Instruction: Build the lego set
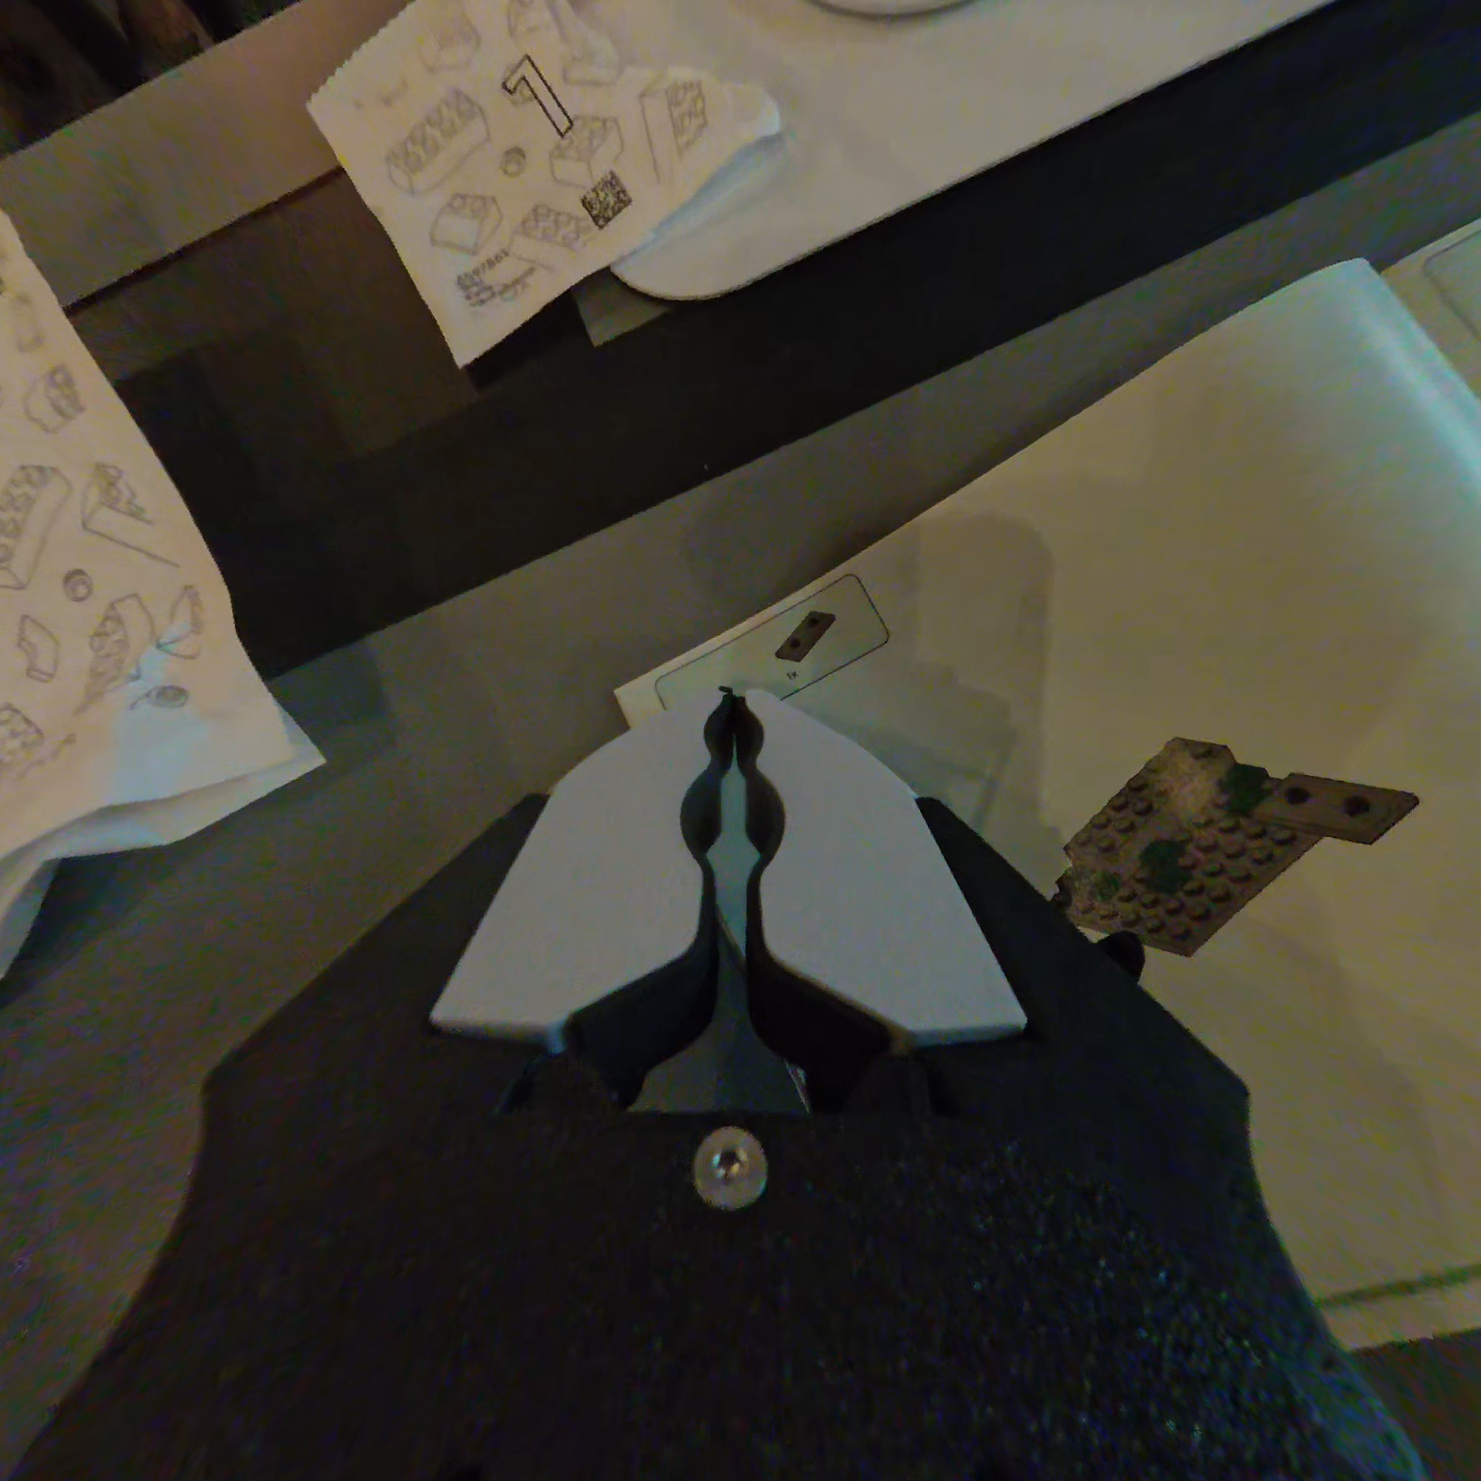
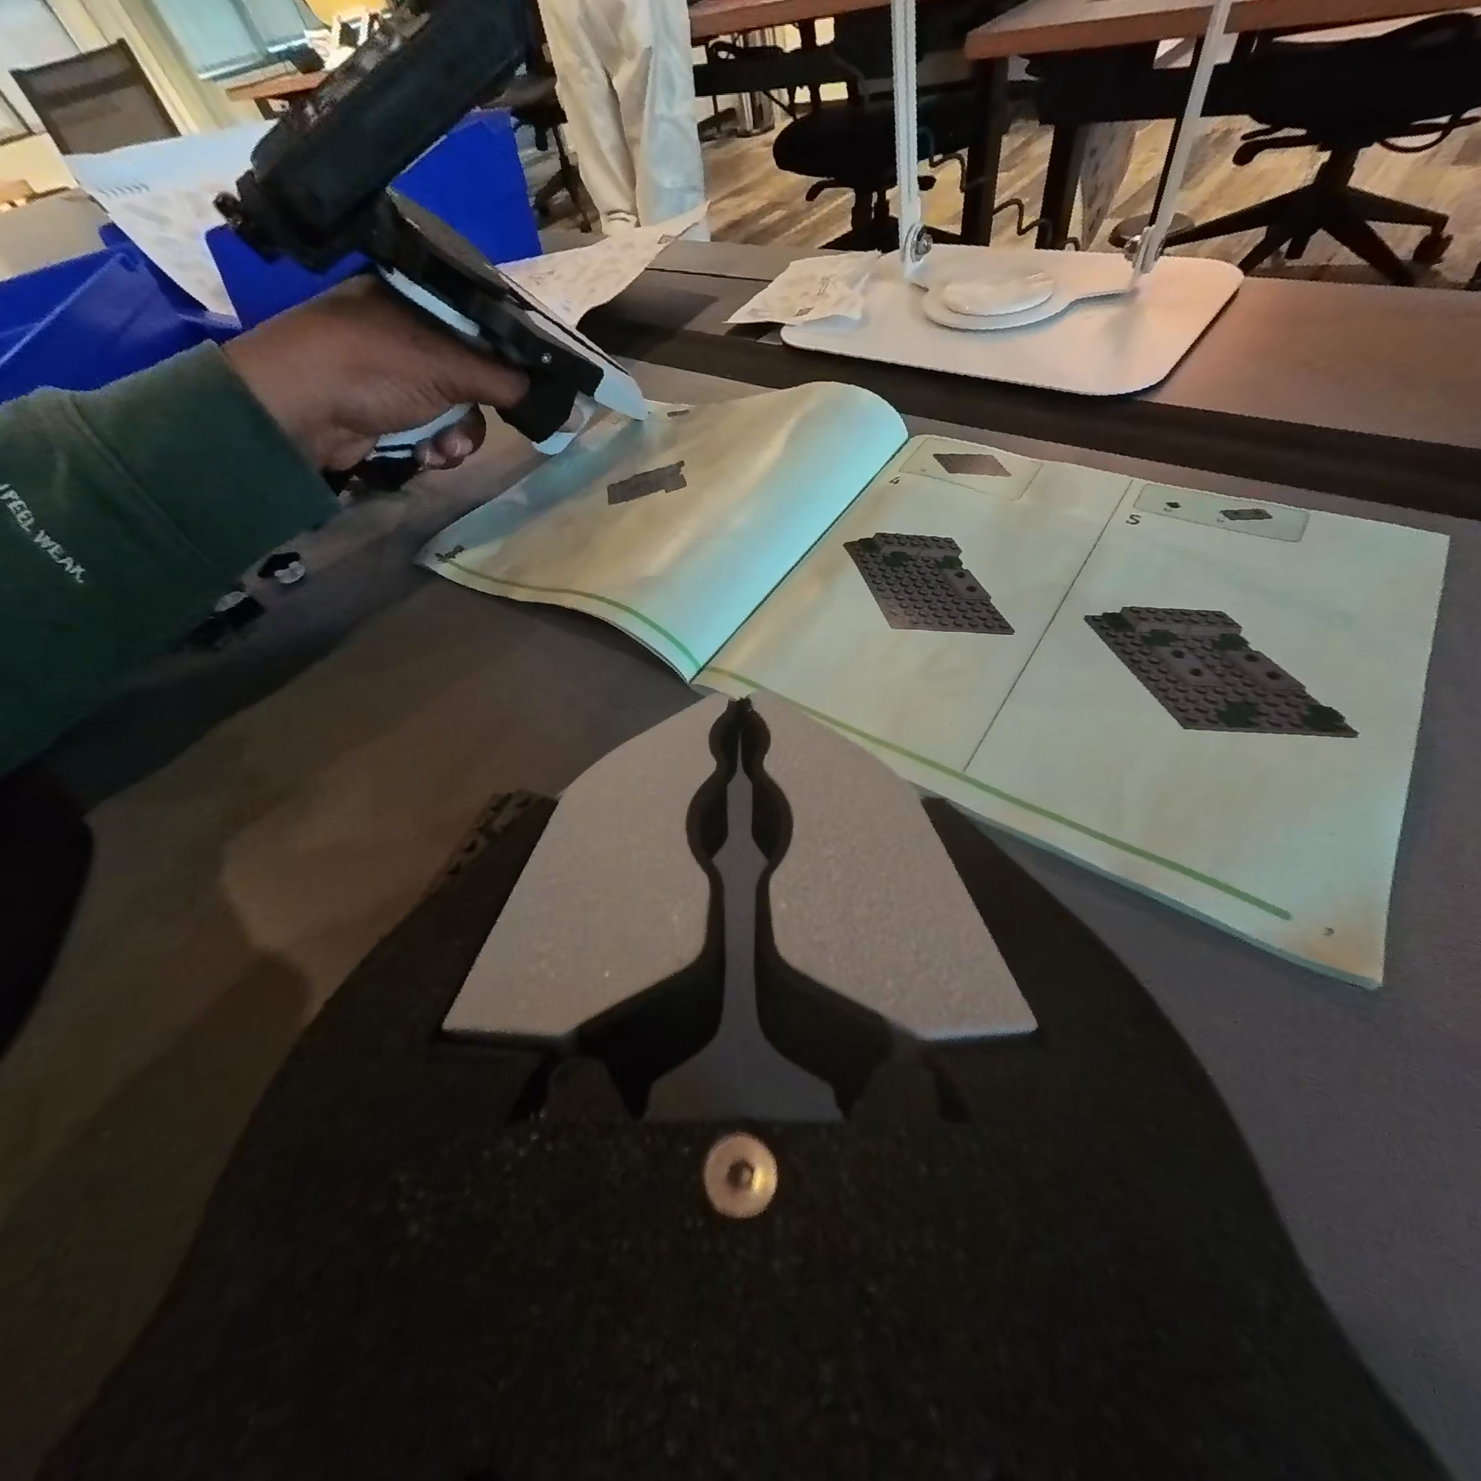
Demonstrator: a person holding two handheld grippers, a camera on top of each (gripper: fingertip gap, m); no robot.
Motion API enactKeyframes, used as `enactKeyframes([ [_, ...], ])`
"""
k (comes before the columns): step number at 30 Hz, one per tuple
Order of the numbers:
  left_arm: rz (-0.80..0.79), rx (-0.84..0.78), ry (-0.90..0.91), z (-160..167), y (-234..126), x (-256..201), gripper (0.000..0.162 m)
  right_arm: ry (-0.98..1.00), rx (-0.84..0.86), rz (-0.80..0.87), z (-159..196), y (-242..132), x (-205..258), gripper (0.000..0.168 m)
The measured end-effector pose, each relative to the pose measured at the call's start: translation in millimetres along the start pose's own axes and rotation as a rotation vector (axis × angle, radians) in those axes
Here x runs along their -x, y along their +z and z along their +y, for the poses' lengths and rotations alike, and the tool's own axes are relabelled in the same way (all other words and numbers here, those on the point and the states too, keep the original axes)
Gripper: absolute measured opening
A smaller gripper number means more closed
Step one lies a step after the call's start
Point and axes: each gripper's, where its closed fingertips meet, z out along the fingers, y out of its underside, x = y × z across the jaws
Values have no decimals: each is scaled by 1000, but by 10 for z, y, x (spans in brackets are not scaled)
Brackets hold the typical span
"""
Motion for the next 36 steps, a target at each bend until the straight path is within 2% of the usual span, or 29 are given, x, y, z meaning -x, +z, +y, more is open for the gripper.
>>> enactKeyframes([
  [9,-18,-13,-3,8,-21,1,0,5,-5,-7,-9,-17,6,0],
  [29,-38,-32,40,115,-414,-83,0,7,-12,-38,-27,-53,57,0],
  [36,-29,-38,21,133,-402,-38,0,14,-9,-45,-12,-53,56,0],
])
